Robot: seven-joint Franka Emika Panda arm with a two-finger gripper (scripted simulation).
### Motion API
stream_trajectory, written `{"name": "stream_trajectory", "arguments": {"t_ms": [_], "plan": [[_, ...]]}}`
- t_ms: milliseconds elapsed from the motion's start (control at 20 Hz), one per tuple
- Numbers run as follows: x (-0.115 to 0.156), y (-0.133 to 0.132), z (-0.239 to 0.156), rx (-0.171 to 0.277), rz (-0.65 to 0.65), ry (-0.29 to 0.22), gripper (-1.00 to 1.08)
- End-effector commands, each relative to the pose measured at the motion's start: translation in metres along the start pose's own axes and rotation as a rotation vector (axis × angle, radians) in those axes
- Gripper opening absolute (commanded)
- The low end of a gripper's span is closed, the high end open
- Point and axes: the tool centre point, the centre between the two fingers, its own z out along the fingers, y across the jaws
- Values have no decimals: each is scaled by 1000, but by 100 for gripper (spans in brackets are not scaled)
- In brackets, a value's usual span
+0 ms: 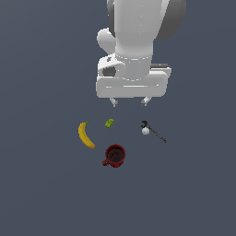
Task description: Pick up a designated object from a clutter of objects.
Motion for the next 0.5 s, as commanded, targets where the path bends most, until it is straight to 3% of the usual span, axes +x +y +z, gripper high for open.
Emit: {"name": "stream_trajectory", "arguments": {"t_ms": [0, 450], "plan": [[1, 0, -1, 0, 0, 2, 100], [-1, -12, 26, -5, 19, -5, 100]]}}
